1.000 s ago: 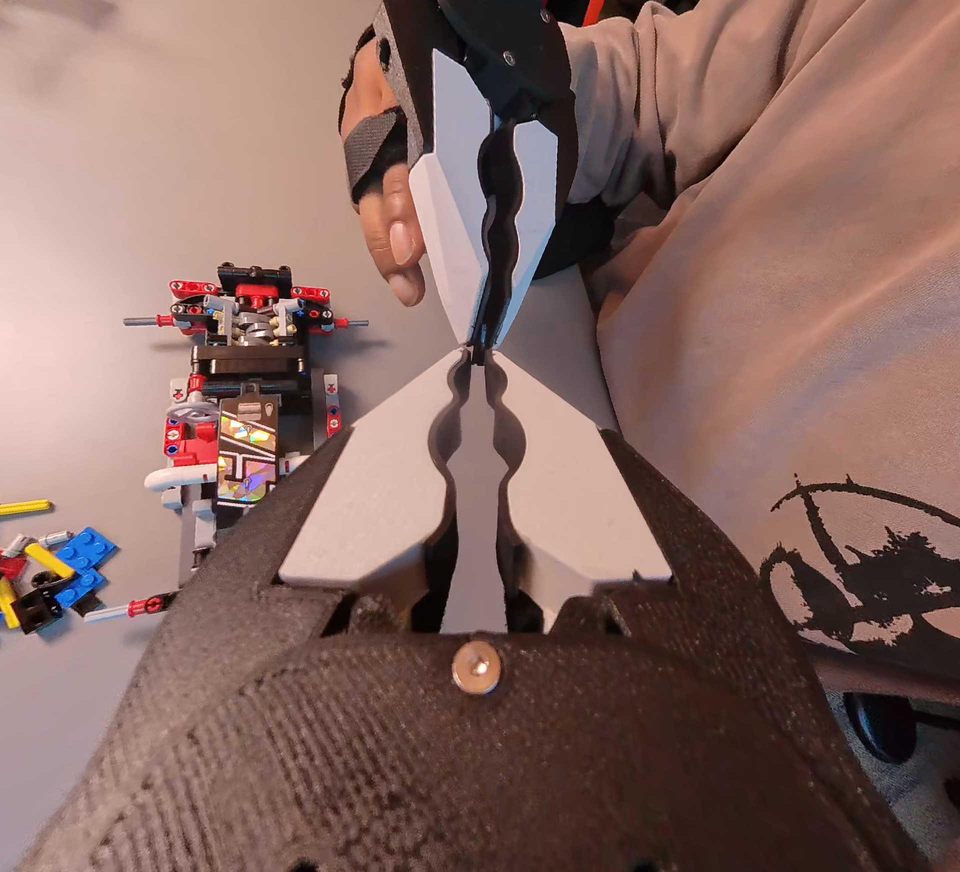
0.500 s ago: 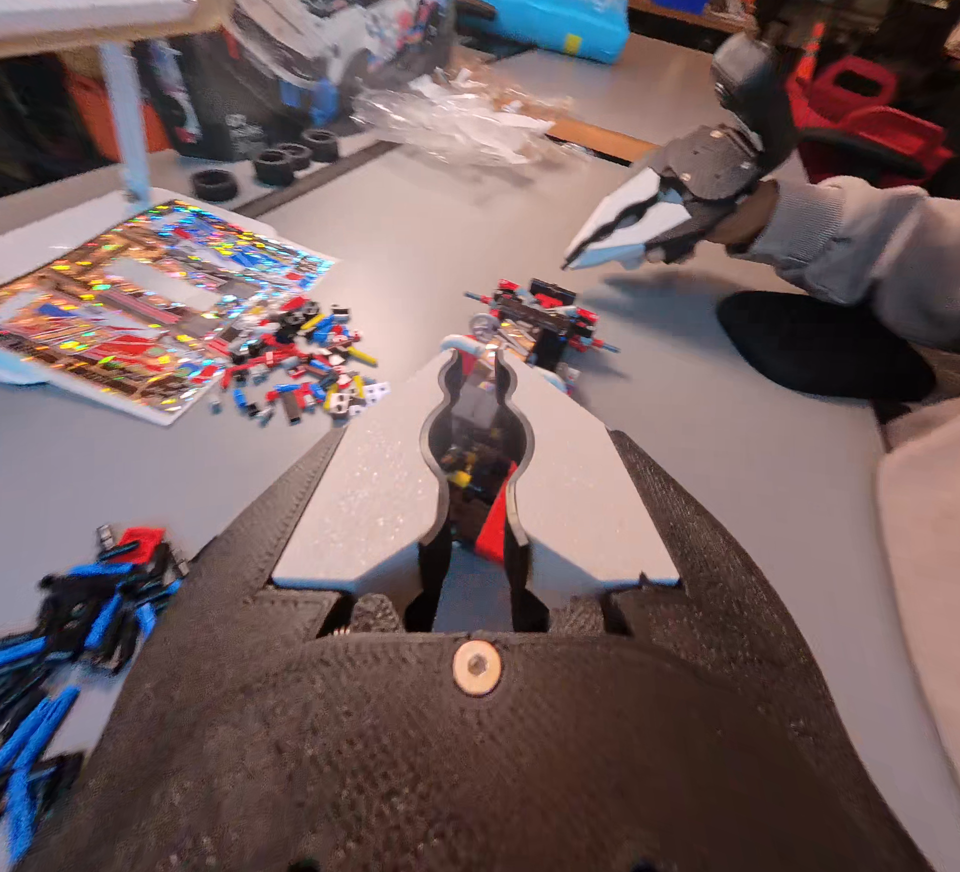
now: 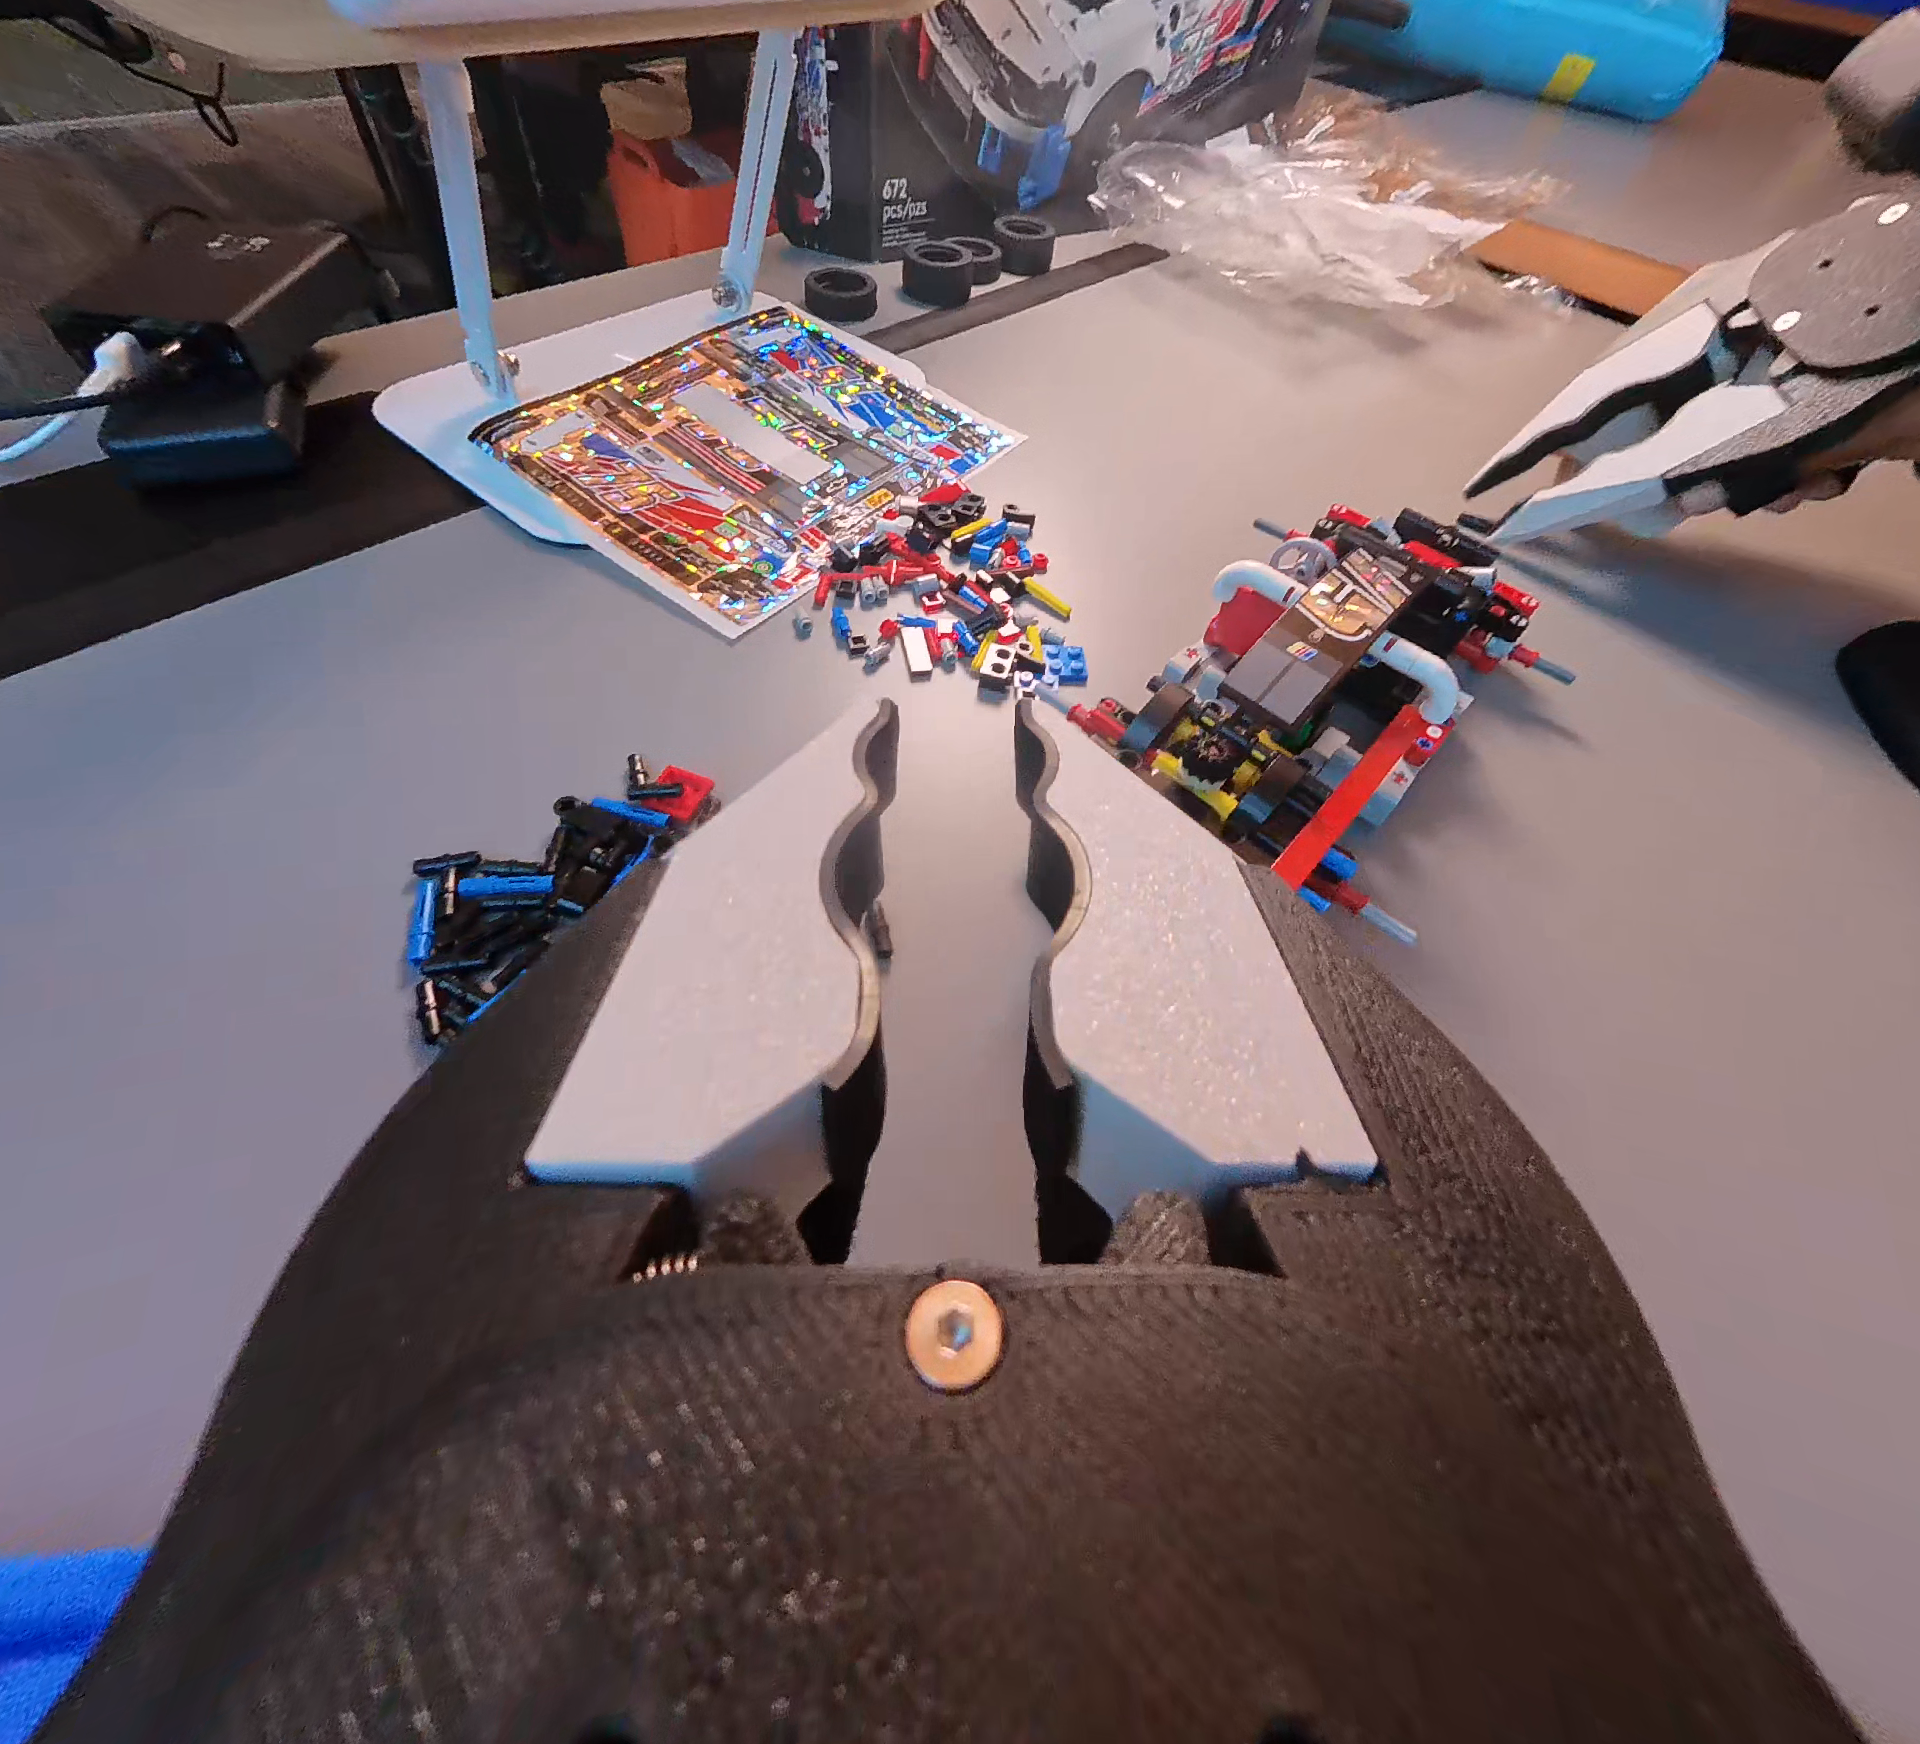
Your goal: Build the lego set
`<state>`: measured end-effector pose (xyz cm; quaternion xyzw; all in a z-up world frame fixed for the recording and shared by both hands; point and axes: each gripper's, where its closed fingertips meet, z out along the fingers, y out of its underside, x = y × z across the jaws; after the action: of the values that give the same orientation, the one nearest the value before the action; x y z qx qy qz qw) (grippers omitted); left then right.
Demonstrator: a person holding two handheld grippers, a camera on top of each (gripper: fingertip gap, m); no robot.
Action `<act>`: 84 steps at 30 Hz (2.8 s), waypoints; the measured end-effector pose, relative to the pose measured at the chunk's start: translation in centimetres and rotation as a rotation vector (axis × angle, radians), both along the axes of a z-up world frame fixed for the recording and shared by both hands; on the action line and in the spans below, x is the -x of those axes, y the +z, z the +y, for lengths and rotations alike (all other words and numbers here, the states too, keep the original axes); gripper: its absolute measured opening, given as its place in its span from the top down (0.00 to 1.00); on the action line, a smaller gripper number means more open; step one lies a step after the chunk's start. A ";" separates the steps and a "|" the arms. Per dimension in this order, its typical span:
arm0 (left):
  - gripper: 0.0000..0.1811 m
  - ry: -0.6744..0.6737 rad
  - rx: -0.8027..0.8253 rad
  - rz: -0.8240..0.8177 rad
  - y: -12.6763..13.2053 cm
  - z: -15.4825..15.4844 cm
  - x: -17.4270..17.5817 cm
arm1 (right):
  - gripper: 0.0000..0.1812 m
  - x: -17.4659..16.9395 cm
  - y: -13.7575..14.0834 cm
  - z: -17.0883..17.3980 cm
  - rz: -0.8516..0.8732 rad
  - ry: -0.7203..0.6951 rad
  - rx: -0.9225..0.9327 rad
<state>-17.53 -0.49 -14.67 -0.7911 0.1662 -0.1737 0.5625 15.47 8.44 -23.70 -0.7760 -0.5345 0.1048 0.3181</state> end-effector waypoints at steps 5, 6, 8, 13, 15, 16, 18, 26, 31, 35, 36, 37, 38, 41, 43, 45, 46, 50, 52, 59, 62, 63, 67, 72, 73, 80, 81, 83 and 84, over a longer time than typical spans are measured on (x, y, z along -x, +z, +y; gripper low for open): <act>0.88 0.004 0.087 0.145 -1.8 -0.8 1.1 | 0.73 2.8 4.7 -0.4 0.322 0.047 -0.145; 0.88 -0.007 0.107 0.209 -2.3 -0.8 1.3 | 0.72 3.5 5.8 -0.9 0.392 0.075 -0.176; 0.89 -0.039 0.158 0.351 -2.9 -0.4 1.4 | 0.73 4.6 7.4 -1.7 0.498 0.119 -0.216; 0.89 -0.239 0.360 0.516 -5.5 1.9 -1.0 | 0.77 6.3 8.3 -2.9 0.664 0.158 -0.168; 0.89 -0.250 0.413 0.619 -7.2 3.3 -0.6 | 0.78 6.4 8.0 -3.4 0.662 0.168 -0.151; 0.89 -0.249 0.434 0.680 -7.9 3.8 0.0 | 0.78 6.4 7.9 -3.6 0.661 0.173 -0.148; 0.89 -0.260 0.470 0.717 -8.8 4.5 0.4 | 0.80 6.2 7.6 -4.0 0.655 0.181 -0.144; 0.93 -0.338 0.581 0.691 -9.7 4.1 0.2 | 0.82 5.8 7.9 -3.6 0.689 0.169 -0.121; 0.96 -0.352 0.642 0.656 -9.8 3.8 0.2 | 0.83 5.7 7.5 -3.5 0.673 0.164 -0.120; 0.96 -0.357 0.699 0.605 -9.8 3.7 0.3 | 0.83 5.7 7.5 -3.4 0.670 0.158 -0.127; 0.97 -0.361 0.703 0.604 -9.8 3.7 0.4 | 0.83 5.7 7.5 -3.4 0.665 0.158 -0.130; 0.98 -0.361 0.695 0.612 -9.8 3.9 0.4 | 0.83 5.7 7.5 -3.4 0.663 0.159 -0.134; 0.99 -0.350 0.681 0.618 -9.8 4.1 0.5 | 0.84 5.8 7.6 -3.5 0.663 0.160 -0.138; 0.99 -0.346 0.634 0.553 -9.1 4.2 -0.5 | 0.84 5.8 7.8 -3.5 0.666 0.160 -0.151; 0.99 -0.328 0.577 0.549 -8.0 4.3 -0.8 | 0.84 5.8 7.9 -3.5 0.671 0.158 -0.155; 0.99 -0.304 0.521 0.556 -7.0 4.4 -0.7 | 0.84 5.8 7.9 -3.5 0.669 0.157 -0.157; 0.99 -0.299 0.506 0.532 -6.4 4.3 -0.8 | 0.85 5.9 8.0 -3.5 0.670 0.158 -0.158; 0.99 -0.260 0.460 0.487 -4.6 3.6 0.0 | 0.85 5.9 8.2 -3.7 0.673 0.163 -0.170; 0.99 -0.257 0.458 0.461 -4.2 3.0 0.3 | 0.85 5.9 8.2 -3.8 0.672 0.165 -0.169; 0.99 -0.277 0.461 0.463 -4.3 1.3 0.0 | 0.86 6.1 8.2 -4.0 0.667 0.173 -0.179; 0.99 -0.300 0.454 0.468 -4.3 0.3 -0.7 | 0.86 6.0 8.3 -4.0 0.668 0.170 -0.183; 0.99 -0.301 0.445 0.474 -4.3 0.1 -0.9 | 0.86 6.0 8.3 -4.0 0.668 0.170 -0.184; 0.99 -0.310 0.359 0.442 -4.3 -0.3 -1.7 | 0.86 6.0 8.2 -4.0 0.664 0.175 -0.184; 0.99 -0.346 0.180 0.204 -1.8 -0.6 -3.2 | 0.87 6.0 8.0 -4.0 0.651 0.179 -0.191; 0.99 -0.353 0.149 0.179 -1.4 -0.8 -3.2 | 0.87 5.9 8.0 -4.0 0.652 0.179 -0.192; 0.99 -0.481 0.104 -0.101 1.5 -3.2 -5.5 | 0.87 6.1 8.0 -4.3 0.656 0.199 -0.188; 0.99 -0.522 0.111 -0.136 1.9 -3.9 -6.5 | 0.87 6.2 8.1 -4.7 0.655 0.218 -0.192; 0.99 -0.613 0.159 -0.142 1.3 -5.9 -8.9 | 0.87 6.6 8.2 -5.4 0.654 0.259 -0.199; 0.99 -0.650 0.189 -0.099 0.2 -6.8 -10.1 | 0.87 6.7 8.3 -5.7 0.651 0.274 -0.201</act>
<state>-7.39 -7.30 -14.44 -0.7359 0.3654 -0.3969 0.4093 8.75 2.76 -15.44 -0.5881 -0.5118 0.3349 0.5293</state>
